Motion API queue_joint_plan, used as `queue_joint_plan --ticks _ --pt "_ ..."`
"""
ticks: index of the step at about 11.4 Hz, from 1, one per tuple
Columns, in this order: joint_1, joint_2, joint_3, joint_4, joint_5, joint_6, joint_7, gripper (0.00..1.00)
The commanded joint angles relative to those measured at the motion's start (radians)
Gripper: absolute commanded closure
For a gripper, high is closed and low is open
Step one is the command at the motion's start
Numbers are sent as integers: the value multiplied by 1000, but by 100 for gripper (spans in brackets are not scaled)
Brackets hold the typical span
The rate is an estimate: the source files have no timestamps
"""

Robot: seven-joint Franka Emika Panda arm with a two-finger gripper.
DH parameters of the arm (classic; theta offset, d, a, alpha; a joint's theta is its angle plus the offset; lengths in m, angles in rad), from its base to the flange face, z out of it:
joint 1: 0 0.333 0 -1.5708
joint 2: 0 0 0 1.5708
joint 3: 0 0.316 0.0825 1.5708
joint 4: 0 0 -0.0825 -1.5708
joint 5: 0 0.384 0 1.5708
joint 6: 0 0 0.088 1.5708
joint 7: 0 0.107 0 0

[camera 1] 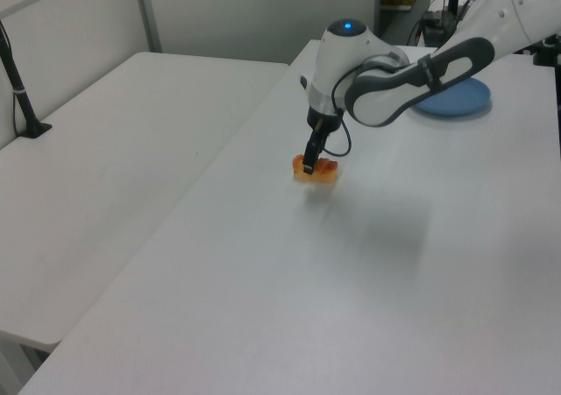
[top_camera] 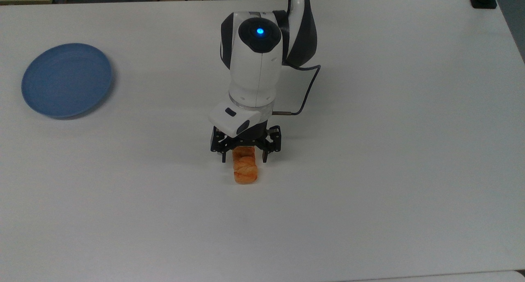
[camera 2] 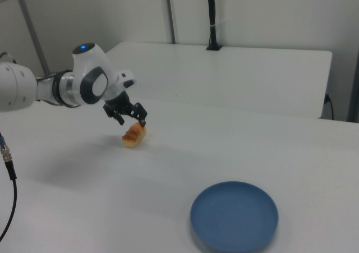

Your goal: Put the bread on the table

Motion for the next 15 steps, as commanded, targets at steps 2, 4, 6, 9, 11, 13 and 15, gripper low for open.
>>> queue_joint_plan --ticks 2,4,6,9,11,13,15 --pt "-31 -220 11 -58 -6 -235 134 0" --pt "-60 -344 19 -107 -5 -394 189 0" --pt "-115 -473 77 -208 -8 -498 234 0" --pt "-235 -611 171 -334 -11 -523 230 0" --pt "-276 -683 180 -379 -11 -544 223 0" --pt "-278 -679 180 -367 -20 -551 222 0" --pt "-278 -679 179 -365 -19 -554 223 0"
